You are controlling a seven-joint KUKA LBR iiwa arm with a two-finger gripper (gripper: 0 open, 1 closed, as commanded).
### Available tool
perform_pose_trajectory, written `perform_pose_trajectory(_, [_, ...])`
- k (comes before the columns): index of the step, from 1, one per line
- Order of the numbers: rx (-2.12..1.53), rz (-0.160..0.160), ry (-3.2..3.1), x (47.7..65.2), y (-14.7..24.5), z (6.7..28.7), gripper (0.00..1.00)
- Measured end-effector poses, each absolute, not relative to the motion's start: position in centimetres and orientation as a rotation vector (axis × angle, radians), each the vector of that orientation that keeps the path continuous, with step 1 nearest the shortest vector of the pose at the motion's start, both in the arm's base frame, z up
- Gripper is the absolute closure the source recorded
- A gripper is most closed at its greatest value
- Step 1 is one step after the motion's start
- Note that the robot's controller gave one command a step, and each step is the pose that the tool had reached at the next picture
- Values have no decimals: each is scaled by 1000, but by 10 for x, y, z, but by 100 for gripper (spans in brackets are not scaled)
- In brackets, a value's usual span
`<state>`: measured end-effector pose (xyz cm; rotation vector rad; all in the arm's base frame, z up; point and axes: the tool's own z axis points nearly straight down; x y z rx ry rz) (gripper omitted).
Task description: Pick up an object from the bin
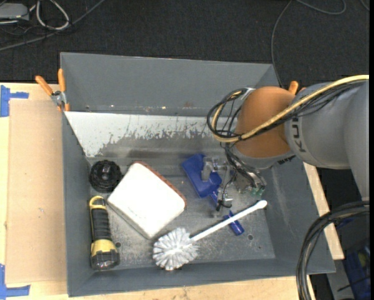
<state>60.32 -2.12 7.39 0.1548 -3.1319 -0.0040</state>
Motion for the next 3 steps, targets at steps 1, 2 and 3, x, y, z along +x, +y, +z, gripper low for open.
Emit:
perform_pose_trajectory(1, [111,-2,-3134,603,-27,73,0])
perform_pose_trajectory(2, [426,-3,-3108,613,-8,72,0])
perform_pose_trajectory(3, [257,-1,-3123,607,-26,78,100])
